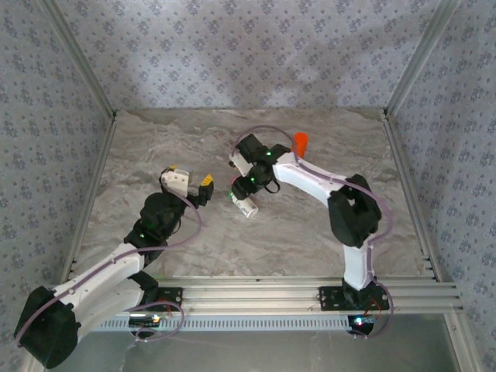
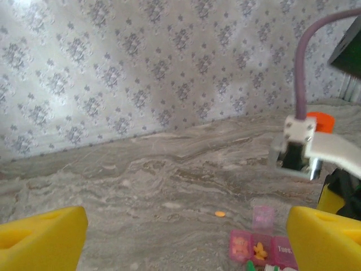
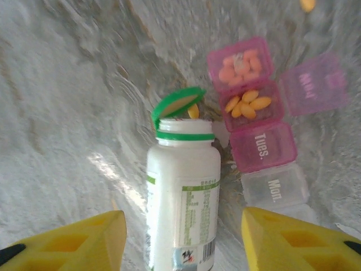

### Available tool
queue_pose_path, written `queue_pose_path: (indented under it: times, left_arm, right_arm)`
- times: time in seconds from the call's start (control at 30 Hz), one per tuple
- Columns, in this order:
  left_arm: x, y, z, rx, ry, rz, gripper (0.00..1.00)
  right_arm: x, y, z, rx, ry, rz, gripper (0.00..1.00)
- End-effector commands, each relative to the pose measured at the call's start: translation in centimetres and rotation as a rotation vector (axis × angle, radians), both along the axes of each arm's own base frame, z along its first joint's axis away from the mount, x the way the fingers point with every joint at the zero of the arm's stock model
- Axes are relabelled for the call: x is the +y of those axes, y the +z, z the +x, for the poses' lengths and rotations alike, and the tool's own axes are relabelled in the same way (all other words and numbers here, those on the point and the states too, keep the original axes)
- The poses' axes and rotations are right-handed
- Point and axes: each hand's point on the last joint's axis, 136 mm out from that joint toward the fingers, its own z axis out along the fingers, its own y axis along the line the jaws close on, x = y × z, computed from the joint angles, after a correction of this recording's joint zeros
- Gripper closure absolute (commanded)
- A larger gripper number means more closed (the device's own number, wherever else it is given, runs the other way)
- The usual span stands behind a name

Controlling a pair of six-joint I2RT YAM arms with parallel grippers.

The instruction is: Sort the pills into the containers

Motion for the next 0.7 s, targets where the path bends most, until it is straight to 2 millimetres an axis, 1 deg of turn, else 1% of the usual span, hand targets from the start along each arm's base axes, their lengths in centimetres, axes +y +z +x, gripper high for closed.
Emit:
queue_pose_path:
  times: [0.0,0.13,0.27,0.47,0.67]
  left_arm:
    - [1.1,-0.9,-0.1,0.024,0.048,-0.023,0.09]
    - [1.3,-1.2,-0.5,0.028,0.047,-0.018,0.09]
    - [1.6,-1.4,-0.8,0.023,0.052,-0.018,0.09]
    - [2.1,-1.1,-1.2,0.013,0.061,-0.024,0.09]
    - [2.4,-0.8,-1.6,0.001,0.060,-0.035,0.09]
  right_arm:
    - [-1.4,-1.8,-1.2,0.082,0.047,-0.158,0.41]
    - [-0.9,-3.4,-1.3,0.104,0.068,-0.231,0.40]
    - [-0.4,-4.1,-1.5,0.114,0.086,-0.286,0.39]
    - [0.5,-4.9,-2.4,0.137,0.114,-0.334,0.38]
    - [1.1,-5.9,-2.4,0.136,0.107,-0.364,0.38]
